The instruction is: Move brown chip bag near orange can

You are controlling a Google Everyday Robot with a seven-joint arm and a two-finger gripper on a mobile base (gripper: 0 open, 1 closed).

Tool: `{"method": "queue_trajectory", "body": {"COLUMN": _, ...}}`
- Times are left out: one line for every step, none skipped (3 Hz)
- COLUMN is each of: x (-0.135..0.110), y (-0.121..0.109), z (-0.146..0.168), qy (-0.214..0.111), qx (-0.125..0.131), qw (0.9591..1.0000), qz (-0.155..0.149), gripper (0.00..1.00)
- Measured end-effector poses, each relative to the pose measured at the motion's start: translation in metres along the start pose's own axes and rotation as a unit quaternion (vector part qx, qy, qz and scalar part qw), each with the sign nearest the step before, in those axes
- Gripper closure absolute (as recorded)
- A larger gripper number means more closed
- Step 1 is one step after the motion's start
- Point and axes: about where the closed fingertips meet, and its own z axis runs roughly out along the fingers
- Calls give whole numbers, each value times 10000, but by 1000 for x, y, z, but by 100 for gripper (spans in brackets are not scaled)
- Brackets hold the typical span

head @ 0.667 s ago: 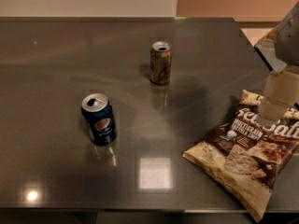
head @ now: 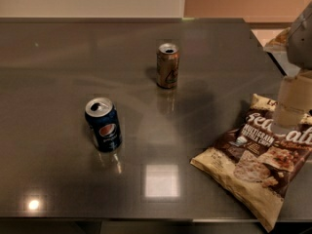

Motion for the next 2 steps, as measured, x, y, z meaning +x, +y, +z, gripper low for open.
{"method": "queue_trajectory", "body": {"x": 4, "y": 12, "z": 3, "qy": -35, "qx": -193, "qw": 9983, "qz": -553, "gripper": 0}}
{"method": "queue_trajectory", "body": {"x": 15, "y": 27, "z": 14, "qy": -87, "qx": -352, "qw": 9924, "qz": -1174, "gripper": 0}}
